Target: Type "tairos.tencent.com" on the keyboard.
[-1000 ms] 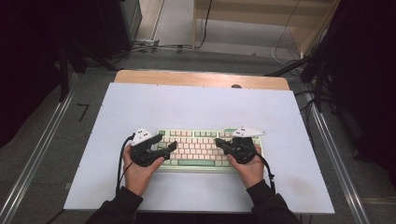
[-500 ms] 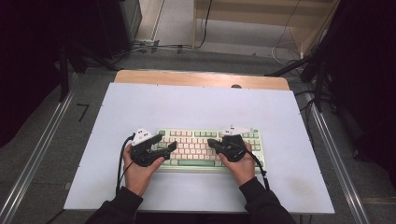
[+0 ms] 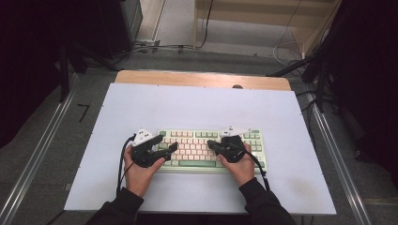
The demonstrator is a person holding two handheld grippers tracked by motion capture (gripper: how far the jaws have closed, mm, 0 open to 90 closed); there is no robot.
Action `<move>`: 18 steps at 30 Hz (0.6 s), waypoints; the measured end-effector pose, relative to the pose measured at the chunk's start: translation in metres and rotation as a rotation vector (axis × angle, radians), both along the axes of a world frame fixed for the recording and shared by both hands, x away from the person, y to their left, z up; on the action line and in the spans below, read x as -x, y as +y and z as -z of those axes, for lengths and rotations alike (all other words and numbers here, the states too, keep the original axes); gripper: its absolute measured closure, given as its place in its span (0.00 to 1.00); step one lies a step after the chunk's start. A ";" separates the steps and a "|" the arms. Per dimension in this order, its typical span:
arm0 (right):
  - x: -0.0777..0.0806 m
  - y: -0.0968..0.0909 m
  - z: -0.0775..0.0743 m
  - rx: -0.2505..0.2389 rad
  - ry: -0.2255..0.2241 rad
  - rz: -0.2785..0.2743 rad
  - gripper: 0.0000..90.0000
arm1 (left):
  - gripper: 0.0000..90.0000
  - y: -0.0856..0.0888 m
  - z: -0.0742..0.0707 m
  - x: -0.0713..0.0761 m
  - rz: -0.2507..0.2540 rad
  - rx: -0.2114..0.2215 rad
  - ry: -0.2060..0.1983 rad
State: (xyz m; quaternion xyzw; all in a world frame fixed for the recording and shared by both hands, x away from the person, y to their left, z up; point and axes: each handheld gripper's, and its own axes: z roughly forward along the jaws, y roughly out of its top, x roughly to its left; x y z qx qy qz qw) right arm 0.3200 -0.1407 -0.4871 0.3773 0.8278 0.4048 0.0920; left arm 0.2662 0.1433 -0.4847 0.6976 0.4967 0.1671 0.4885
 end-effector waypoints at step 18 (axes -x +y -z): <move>0.003 -0.002 -0.005 -0.017 -0.023 0.003 0.90 | 0.34 -0.001 0.000 0.000 0.000 -0.001 0.001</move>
